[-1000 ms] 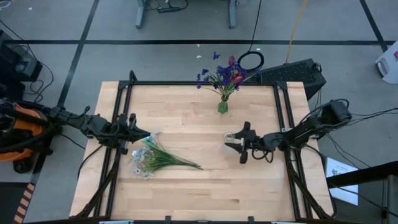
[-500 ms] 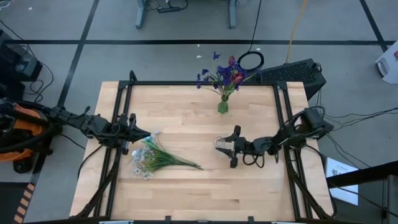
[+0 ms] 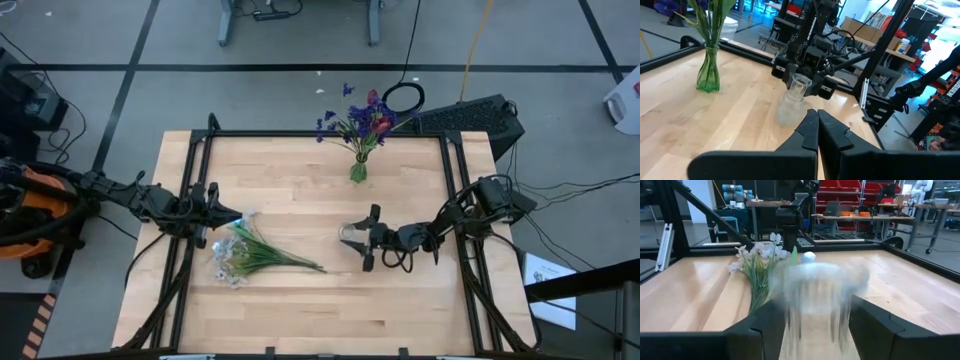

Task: Sort flowers into vase by color
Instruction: Adjust the transparent flower vase

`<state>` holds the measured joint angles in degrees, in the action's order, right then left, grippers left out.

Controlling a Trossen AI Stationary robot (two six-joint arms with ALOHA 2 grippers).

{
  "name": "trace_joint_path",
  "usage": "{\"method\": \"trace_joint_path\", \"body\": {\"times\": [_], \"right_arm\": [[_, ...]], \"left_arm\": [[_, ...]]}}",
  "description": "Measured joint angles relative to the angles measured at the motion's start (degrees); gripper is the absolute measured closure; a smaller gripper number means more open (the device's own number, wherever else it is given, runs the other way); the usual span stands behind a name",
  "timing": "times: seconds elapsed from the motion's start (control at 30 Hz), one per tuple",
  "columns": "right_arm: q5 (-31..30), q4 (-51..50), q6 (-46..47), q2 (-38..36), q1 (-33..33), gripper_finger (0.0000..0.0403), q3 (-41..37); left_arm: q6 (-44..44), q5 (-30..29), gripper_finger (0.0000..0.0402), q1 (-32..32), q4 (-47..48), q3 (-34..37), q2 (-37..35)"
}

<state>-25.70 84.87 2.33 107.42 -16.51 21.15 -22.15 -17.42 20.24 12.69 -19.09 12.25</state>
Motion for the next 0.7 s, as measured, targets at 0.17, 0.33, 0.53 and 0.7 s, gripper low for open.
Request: {"method": "trace_joint_path", "body": {"times": [0.17,0.33,0.53,0.7], "right_arm": [[-0.4,-0.2,1.7,0.0,0.0,0.0199,0.0],[-1.2,0.0,1.4,0.0,0.0,0.0188,0.0],[-1.3,0.4,1.5,-0.7,0.0,0.0180,0.0],[-1.3,-0.1,1.5,-2.4,0.0,0.0179,0.0]], "left_arm": [[0.0,-0.1,0.0399,0.0,0.1,0.0,0.0],[0.1,-0.5,0.0399,0.0,0.3,0.0,0.0],[0.5,-0.9,0.0399,0.0,0.3,0.0,0.0],[0.5,-0.9,0.0399,0.0,0.3,0.0,0.0]]}}
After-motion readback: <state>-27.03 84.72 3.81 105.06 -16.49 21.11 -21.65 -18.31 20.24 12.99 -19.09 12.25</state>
